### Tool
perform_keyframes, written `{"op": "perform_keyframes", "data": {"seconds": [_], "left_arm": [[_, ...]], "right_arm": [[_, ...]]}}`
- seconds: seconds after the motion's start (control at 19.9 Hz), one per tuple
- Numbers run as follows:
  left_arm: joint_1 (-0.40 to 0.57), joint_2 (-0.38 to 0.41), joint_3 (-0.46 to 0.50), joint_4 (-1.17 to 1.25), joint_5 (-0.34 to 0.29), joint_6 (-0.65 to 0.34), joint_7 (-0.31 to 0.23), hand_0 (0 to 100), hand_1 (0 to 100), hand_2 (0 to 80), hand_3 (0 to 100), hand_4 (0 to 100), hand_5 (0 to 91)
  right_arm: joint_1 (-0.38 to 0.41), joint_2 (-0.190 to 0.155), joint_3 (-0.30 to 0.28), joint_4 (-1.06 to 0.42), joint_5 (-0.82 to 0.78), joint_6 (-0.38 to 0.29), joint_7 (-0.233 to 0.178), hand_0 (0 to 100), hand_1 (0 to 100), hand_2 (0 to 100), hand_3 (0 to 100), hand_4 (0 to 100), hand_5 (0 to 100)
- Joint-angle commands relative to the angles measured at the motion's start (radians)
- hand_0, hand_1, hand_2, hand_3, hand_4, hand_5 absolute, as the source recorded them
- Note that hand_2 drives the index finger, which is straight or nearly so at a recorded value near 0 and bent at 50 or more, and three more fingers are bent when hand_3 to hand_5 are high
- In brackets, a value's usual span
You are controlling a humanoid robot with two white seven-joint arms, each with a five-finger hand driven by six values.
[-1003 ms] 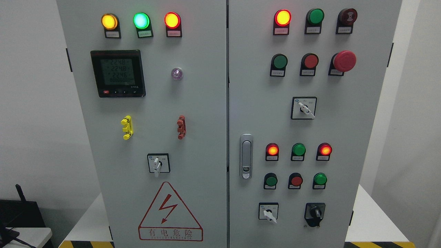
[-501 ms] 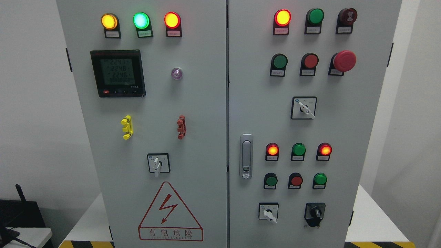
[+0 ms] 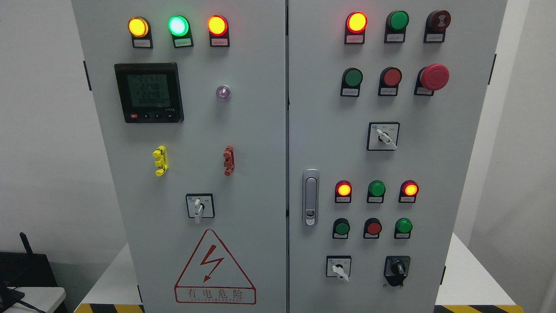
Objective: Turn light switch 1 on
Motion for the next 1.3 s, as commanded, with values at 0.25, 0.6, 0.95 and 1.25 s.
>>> {"op": "perform_keyframes", "data": {"seconds": [0.25, 0.6, 0.95, 1.25], "left_arm": [[0.071, -0.005, 0.425, -0.585, -0.028, -0.102, -0.009, 46, 0, 6.5, 35, 43, 8.0], [0.074, -0.01, 0.485, -0.991, -0.026, -0.138, -0.073, 48, 0, 19.3, 43, 51, 13.7], [-0.014, -0.007, 0.482, -1.263, -0.026, -0.126, -0.127, 49, 0, 18.2, 47, 55, 24.3], [-0.031, 0.001, 0.419, -1.425, -0.026, -0.133, -0.127, 48, 0, 23.7, 51, 62, 39.3]], "right_arm": [[0.0, 0.0, 0.017, 0.0, -0.025, 0.001, -0.001, 12, 39, 0, 0, 0, 0], [0.0, 0.0, 0.017, 0.0, -0.025, 0.0, -0.001, 12, 39, 0, 0, 0, 0], [0.0, -0.001, 0.017, 0.0, -0.025, 0.0, -0.001, 12, 39, 0, 0, 0, 0], [-0.001, 0.0, 0.017, 0.0, -0.025, 0.001, -0.001, 12, 39, 0, 0, 0, 0]]}}
